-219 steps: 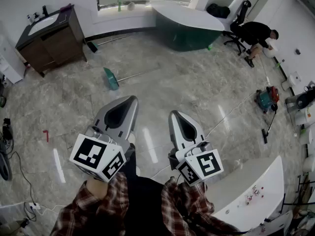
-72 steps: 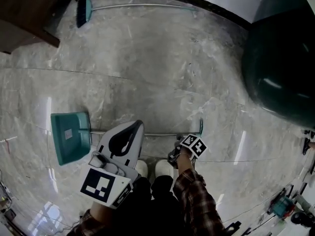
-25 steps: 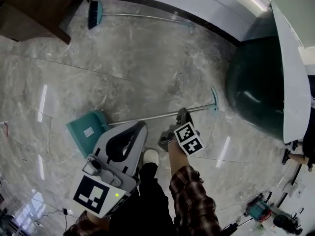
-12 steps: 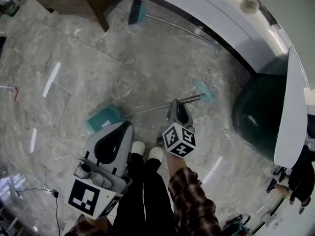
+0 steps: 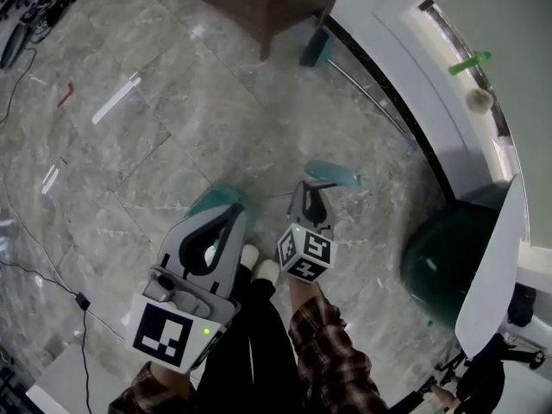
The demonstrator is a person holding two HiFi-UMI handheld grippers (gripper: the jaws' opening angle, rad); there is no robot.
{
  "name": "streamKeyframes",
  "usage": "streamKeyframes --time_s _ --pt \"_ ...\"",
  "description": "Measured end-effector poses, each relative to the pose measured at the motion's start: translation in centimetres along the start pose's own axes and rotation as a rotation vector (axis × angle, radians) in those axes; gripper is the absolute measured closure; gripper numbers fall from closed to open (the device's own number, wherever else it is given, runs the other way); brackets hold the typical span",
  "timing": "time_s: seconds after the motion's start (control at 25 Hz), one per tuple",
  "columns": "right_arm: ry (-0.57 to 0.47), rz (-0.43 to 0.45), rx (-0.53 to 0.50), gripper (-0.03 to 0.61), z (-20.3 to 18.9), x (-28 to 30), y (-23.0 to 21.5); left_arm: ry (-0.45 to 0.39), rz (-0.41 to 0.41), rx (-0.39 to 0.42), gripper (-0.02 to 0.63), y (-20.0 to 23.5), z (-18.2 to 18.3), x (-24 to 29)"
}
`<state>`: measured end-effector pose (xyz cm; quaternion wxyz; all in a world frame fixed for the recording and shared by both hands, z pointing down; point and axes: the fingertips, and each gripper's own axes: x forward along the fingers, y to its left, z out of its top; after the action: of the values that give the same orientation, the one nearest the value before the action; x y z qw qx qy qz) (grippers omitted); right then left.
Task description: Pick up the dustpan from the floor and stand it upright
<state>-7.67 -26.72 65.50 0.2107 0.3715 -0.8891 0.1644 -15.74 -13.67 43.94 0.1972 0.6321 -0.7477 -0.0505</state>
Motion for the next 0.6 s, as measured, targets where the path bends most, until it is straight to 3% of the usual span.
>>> streamKeyframes --time_s 0.2,0.6 --pt "-0.008 0.044 -0.077 0.482 -1.0 -1.8 4.7 -0.038 0.071 -0.009 0.604 2.8 1.4 -4.7" --pt "0.001 0.048 -0.158 0.482 -2.9 -4.8 10.5 -0.027 0.044 -0.018 0.604 5.0 1.4 -9.4"
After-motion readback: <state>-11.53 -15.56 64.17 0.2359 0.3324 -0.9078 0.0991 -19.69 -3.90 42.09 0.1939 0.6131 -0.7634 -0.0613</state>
